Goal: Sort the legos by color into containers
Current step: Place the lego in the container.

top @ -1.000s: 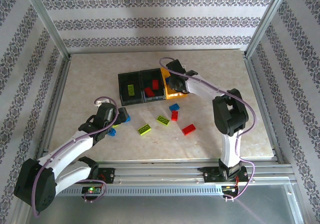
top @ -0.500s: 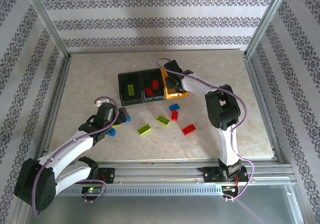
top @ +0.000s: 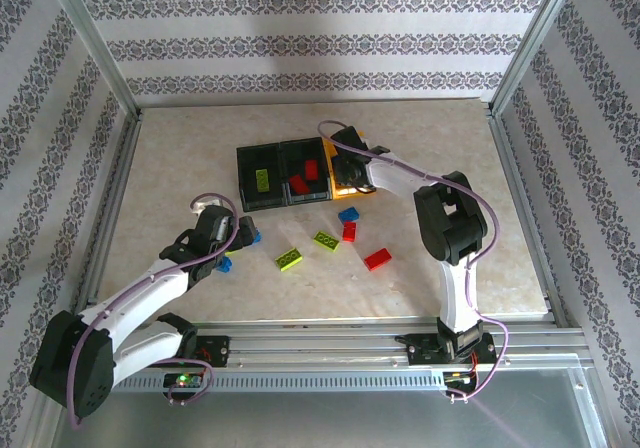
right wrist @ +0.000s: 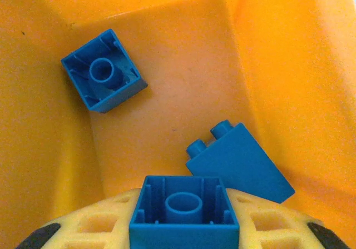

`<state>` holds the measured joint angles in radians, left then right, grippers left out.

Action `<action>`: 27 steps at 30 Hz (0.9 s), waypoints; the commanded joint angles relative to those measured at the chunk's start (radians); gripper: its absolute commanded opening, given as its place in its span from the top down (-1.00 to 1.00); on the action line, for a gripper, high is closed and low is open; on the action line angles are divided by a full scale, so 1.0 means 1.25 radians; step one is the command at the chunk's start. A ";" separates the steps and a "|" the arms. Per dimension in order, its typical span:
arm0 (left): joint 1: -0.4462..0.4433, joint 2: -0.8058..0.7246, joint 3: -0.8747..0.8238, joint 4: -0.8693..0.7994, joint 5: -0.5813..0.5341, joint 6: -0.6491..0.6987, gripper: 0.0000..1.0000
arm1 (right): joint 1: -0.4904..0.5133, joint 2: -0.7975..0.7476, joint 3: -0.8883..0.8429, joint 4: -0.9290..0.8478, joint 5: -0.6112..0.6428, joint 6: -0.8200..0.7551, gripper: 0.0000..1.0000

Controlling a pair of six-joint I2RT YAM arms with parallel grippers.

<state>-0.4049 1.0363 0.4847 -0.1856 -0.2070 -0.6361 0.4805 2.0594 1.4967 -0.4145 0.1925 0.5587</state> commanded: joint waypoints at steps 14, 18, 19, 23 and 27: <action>0.004 0.050 0.052 -0.048 -0.044 0.009 -0.98 | 0.019 -0.057 -0.051 -0.024 -0.032 0.086 0.34; 0.014 0.072 0.061 -0.058 -0.039 0.010 -0.94 | 0.021 -0.060 -0.036 -0.028 -0.028 0.076 0.25; 0.017 0.075 0.062 -0.059 -0.038 0.010 -0.94 | 0.019 -0.060 -0.030 -0.031 -0.026 0.074 0.20; 0.027 0.089 0.067 -0.063 -0.029 0.011 -0.89 | 0.018 -0.060 0.000 -0.044 -0.023 0.061 0.07; 0.036 0.097 0.071 -0.064 -0.022 0.017 -0.85 | 0.017 -0.069 0.020 -0.049 -0.021 0.053 0.00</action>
<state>-0.3767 1.1519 0.5434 -0.2321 -0.2375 -0.6323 0.4950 2.0159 1.4811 -0.4561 0.1665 0.6441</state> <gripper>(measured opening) 0.927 0.493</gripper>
